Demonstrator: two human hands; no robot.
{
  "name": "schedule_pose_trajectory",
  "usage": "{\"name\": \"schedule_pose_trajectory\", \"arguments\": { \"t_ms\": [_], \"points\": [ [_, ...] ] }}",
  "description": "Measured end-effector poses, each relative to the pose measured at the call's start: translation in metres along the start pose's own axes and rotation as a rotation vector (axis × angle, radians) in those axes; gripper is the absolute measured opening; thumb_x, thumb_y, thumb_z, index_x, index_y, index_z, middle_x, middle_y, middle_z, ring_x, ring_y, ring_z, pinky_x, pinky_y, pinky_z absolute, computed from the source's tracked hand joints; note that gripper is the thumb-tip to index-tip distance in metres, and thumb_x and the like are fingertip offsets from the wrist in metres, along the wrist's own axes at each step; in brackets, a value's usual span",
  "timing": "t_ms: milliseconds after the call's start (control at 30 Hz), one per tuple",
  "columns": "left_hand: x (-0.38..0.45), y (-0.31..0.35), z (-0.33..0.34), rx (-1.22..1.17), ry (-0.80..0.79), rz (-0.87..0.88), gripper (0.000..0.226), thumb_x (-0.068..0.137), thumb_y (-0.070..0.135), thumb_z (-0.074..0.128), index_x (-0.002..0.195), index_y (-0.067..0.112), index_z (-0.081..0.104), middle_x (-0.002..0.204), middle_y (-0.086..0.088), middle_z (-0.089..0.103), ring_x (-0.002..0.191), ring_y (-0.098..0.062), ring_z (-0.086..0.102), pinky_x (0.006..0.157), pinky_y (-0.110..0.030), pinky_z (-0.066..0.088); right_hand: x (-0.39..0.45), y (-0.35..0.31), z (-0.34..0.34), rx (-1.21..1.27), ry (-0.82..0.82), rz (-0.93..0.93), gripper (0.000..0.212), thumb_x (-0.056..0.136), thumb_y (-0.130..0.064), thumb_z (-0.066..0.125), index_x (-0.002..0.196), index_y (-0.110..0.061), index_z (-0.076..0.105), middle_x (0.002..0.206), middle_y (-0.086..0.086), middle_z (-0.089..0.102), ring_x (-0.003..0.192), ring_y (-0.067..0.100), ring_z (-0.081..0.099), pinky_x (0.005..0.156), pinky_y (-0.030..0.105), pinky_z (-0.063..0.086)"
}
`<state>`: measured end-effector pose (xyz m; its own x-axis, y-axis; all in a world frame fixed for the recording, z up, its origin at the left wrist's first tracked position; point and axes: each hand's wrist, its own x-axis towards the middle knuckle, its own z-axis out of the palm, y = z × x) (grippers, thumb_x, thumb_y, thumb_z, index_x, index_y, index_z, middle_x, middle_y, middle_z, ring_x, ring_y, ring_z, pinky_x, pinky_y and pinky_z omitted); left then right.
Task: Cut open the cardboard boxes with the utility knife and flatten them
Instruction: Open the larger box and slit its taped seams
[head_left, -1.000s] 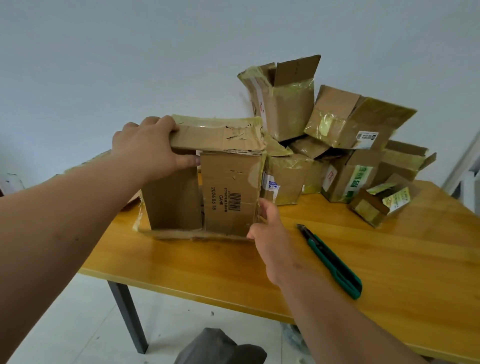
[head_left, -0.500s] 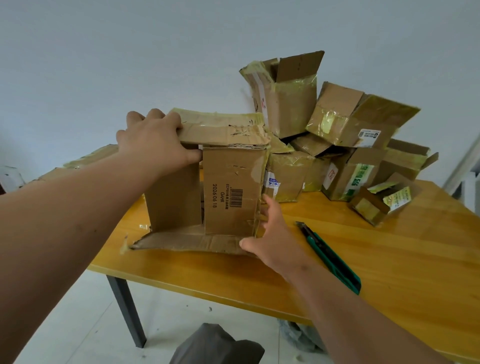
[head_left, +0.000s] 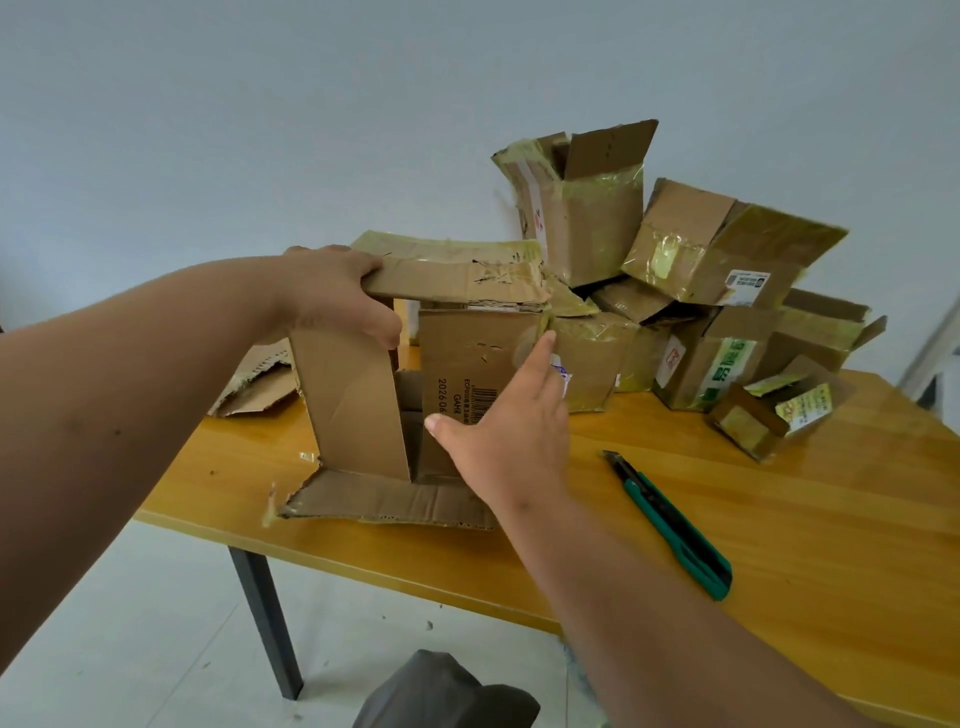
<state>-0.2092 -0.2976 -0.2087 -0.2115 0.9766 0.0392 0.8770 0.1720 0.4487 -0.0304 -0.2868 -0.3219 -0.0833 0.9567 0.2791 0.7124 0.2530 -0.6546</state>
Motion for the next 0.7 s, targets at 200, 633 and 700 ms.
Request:
{"name": "schedule_pose_trajectory", "arguments": {
  "t_ms": [200, 633, 700],
  "points": [
    [-0.012, -0.008, -0.009, -0.095, -0.184, 0.106, 0.116, 0.051, 0.039, 0.071, 0.154, 0.029, 0.019, 0.143, 0.004, 0.032, 0.118, -0.019, 0.039, 0.093, -0.032, 0.038, 0.002, -0.016, 0.015, -0.028, 0.082, 0.12, 0.147, 0.063, -0.075, 0.075, 0.152, -0.017, -0.027, 0.164, 0.007, 0.007, 0.147, 0.031, 0.018, 0.118, 0.044, 0.022],
    [-0.018, -0.008, -0.006, 0.008, -0.176, 0.229, 0.116, 0.054, 0.047, 0.069, 0.155, 0.03, 0.013, 0.154, 0.014, 0.015, 0.134, -0.015, 0.019, 0.108, -0.033, 0.03, 0.018, -0.025, 0.022, -0.056, 0.158, 0.25, 0.152, 0.057, -0.084, 0.07, 0.149, -0.015, -0.03, 0.162, 0.01, 0.011, 0.145, 0.033, 0.021, 0.116, 0.047, 0.021],
    [-0.017, -0.006, -0.004, 0.066, -0.186, 0.237, 0.117, 0.054, 0.05, 0.068, 0.155, 0.033, 0.009, 0.159, 0.016, 0.004, 0.144, -0.019, 0.008, 0.116, -0.042, 0.023, 0.025, -0.03, 0.019, -0.004, 0.168, 0.299, 0.151, 0.058, -0.081, 0.072, 0.151, -0.016, -0.027, 0.162, 0.011, 0.013, 0.145, 0.034, 0.022, 0.116, 0.049, 0.023]
  ]
}}
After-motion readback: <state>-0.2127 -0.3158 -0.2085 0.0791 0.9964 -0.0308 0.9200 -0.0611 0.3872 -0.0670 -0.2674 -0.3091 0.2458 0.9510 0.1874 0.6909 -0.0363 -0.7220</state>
